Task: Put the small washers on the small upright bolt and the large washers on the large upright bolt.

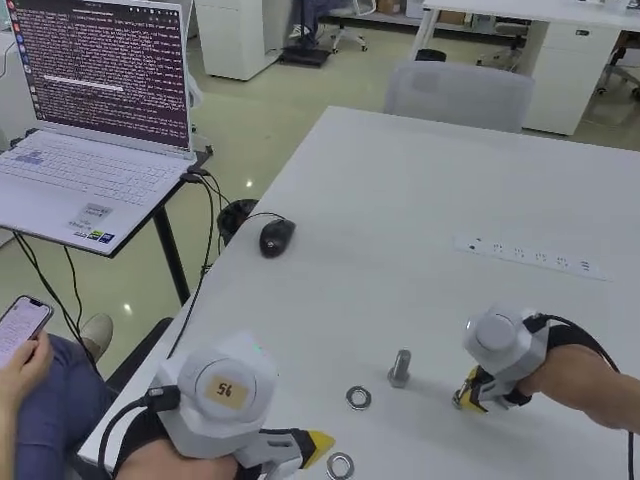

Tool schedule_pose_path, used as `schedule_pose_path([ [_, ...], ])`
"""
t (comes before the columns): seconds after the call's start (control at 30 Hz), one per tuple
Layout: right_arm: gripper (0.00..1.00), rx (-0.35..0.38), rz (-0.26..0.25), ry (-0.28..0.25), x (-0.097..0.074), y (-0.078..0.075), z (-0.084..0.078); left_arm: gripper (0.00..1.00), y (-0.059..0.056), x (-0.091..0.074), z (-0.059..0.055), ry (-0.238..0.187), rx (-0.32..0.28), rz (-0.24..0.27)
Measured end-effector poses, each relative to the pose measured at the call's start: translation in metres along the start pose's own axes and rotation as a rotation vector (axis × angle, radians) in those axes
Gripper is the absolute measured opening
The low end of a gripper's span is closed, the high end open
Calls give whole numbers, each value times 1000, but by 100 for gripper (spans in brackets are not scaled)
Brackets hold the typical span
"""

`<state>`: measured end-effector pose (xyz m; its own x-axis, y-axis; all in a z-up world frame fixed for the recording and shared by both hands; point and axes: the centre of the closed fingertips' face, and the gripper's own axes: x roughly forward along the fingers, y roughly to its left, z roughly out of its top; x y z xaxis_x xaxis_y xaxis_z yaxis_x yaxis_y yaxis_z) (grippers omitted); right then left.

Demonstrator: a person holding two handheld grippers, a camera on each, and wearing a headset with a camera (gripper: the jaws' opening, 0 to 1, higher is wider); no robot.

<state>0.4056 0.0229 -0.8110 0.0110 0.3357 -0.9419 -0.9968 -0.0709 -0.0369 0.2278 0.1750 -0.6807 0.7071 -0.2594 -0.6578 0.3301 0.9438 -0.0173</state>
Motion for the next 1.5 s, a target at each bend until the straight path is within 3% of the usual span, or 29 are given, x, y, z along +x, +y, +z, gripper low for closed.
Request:
schedule_pose_path([
  [0.23,14,14,3,4,4,0,-4,58,0,0,-2,7,-3,3],
  [0.5,18,40,-29,-18,-7,0,-11,58,-1,4,3,4,8,-6],
  [0.77,20,100,-80,-91,-26,8,-23,59,-3,5,4,-2,11,-15],
  [0.97,22,101,-70,-114,-28,34,-33,59,-3,5,6,-8,12,-17],
  [1.03,22,92,-42,-132,-26,49,-31,59,-2,5,7,-11,11,-17],
  [1.17,24,30,5,-121,-16,77,-29,59,-1,5,7,-13,10,-16],
  [1.33,27,-25,56,-148,0,109,-4,59,-3,6,10,-17,14,-22],
  [1.5,30,-82,94,-186,13,128,30,59,-6,6,10,-16,17,-26],
])
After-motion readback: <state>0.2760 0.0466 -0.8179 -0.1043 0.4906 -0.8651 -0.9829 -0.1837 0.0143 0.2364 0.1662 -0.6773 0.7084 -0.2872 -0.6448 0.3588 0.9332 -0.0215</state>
